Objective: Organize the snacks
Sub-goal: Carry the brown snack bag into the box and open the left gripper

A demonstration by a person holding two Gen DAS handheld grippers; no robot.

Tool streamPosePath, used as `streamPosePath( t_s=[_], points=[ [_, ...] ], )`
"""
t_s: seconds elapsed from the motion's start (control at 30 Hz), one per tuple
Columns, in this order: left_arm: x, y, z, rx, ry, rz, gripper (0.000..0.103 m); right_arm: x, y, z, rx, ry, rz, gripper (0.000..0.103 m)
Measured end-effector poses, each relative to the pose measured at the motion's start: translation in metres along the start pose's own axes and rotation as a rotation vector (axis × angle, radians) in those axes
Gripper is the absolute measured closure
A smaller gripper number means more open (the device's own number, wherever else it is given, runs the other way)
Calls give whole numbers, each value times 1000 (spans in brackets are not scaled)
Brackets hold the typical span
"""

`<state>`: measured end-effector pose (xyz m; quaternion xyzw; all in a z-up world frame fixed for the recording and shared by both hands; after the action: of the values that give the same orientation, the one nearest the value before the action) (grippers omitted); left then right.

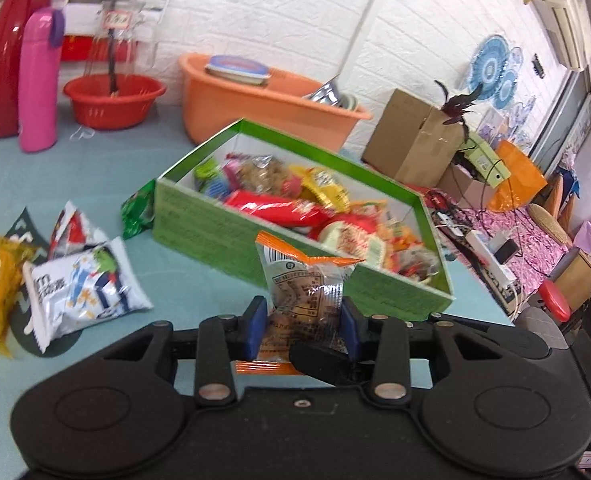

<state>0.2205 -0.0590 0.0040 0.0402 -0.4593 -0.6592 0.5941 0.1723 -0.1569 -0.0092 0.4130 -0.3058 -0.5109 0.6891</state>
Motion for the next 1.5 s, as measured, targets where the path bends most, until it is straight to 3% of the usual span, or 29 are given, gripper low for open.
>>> streamPosePath(
  t_s=[0.3, 0.67, 0.87, 0.93, 1.03, 1.17, 1.27, 1.33, 1.5],
  points=[
    [60, 23, -20, 22, -72, -99, 21, 40, 14, 36, 114, -97, -13, 46],
    [99, 49, -85, -12, -128, -122, 23, 105, 17, 44, 145, -195, -79, 48],
    [96, 61, -110, 3, -114, -120, 21, 129, 16, 32, 157, -212, -92, 49],
    [89, 63, -117, 26, -72, -116, 0, 137, 13, 21, 139, -237, -91, 48],
    [75, 60, -115, 39, -40, -86, 0, 148, 3, 7, 89, -289, -78, 45],
    [63, 56, -108, 28, -22, -70, 0, 154, -9, 7, 56, -288, -112, 43],
    [59, 53, -98, 30, -19, -53, 0, 149, -8, 14, 74, -278, -132, 32],
    [59, 51, -89, 36, -18, -42, 0, 143, -3, 22, 92, -280, -125, 15],
    [57, 48, -59, 77, 19, -29, 0, 121, 9, 44, 130, -279, -95, 3]
  ],
)
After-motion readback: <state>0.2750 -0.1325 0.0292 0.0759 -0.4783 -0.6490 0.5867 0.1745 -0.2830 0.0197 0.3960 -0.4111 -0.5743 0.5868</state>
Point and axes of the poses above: each gripper's, at about its wrist camera, not at the fingertips, and z roughly against the way its jaws point, x to its right, y to its top, the point moved 5 cm from there along -z, roughly the way its jaws point, and after that the axes turned 14 degrees about z, right-handed, at the moved point
